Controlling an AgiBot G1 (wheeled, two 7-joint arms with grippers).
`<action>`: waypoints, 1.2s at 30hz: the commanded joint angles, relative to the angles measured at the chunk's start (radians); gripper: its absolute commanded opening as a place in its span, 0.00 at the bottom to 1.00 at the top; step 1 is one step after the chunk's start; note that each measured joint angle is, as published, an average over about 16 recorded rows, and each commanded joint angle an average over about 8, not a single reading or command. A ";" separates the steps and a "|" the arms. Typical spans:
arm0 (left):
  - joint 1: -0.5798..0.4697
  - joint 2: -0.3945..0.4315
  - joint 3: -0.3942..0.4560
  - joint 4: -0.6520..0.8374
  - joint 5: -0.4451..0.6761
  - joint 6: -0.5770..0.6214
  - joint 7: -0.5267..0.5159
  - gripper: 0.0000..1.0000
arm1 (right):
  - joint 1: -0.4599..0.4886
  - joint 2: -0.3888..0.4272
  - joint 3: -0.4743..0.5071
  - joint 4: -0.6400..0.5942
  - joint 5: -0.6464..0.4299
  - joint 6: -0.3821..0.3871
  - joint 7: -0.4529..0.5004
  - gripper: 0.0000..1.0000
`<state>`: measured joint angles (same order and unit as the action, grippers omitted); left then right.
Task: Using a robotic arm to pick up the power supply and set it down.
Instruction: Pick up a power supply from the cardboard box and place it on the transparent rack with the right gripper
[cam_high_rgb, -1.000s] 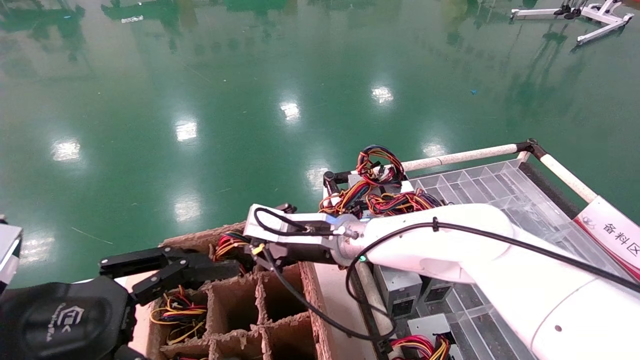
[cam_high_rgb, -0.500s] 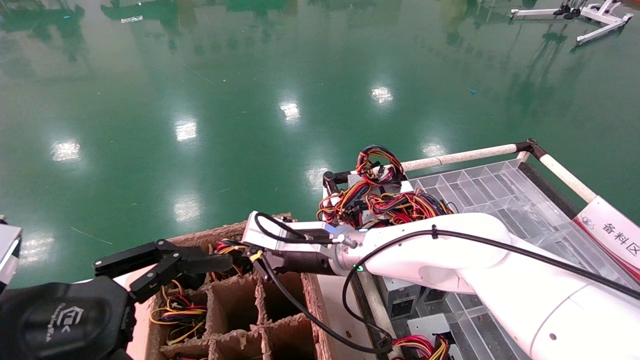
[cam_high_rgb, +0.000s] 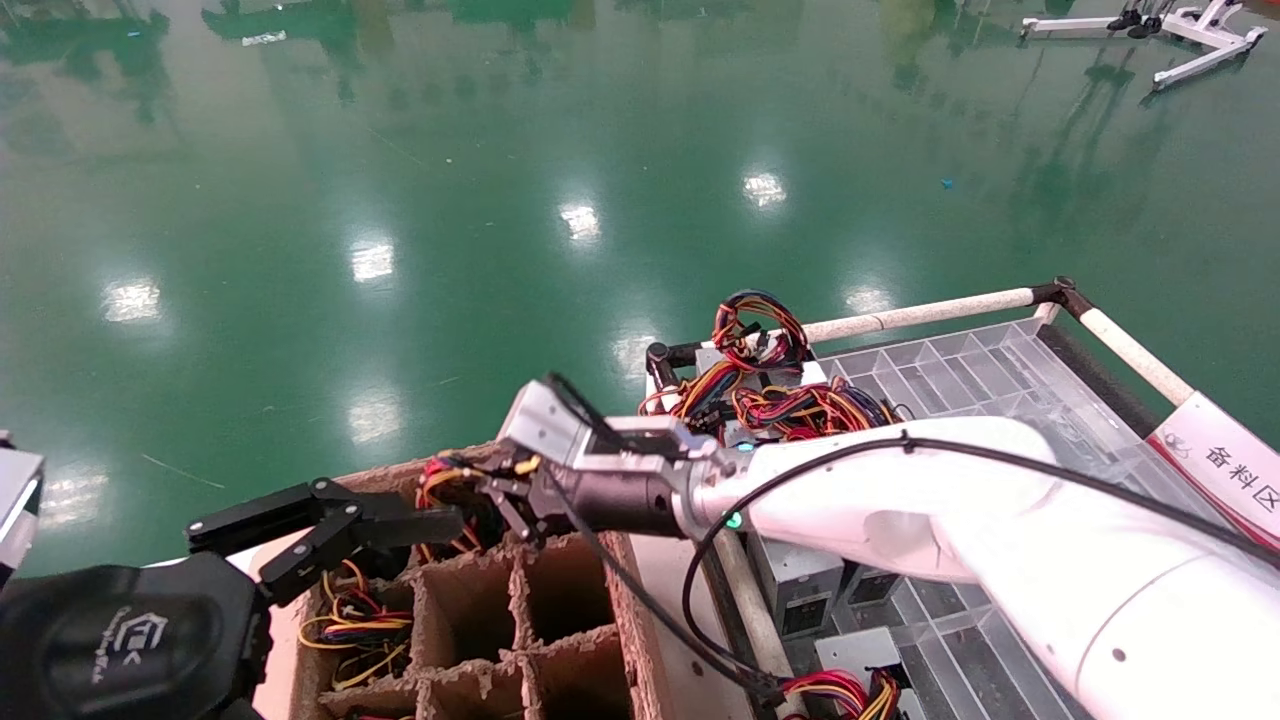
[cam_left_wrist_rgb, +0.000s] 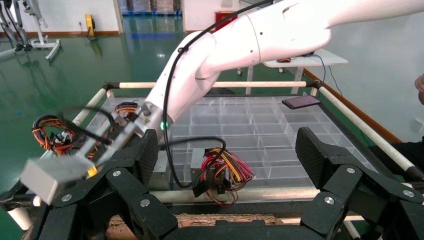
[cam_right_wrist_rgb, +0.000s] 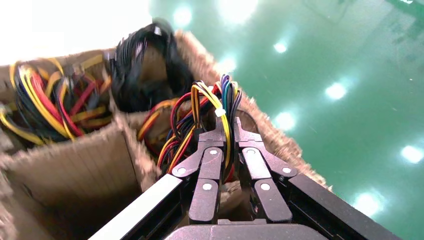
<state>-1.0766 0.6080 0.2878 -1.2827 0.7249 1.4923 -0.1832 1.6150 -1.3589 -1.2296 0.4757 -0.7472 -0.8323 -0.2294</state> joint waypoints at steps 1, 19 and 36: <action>0.000 0.000 0.000 0.000 0.000 0.000 0.000 1.00 | 0.003 0.002 0.007 -0.016 0.030 -0.022 0.002 0.00; 0.000 -0.001 0.001 0.000 -0.001 -0.001 0.001 1.00 | 0.073 0.042 0.198 -0.223 0.345 -0.364 -0.060 0.00; -0.001 -0.001 0.002 0.000 -0.002 -0.001 0.001 1.00 | 0.302 0.261 0.234 -0.346 0.376 -0.658 -0.067 0.00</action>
<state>-1.0771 0.6070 0.2902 -1.2827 0.7232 1.4913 -0.1820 1.9122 -1.0914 -1.0015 0.1459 -0.3782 -1.4889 -0.2885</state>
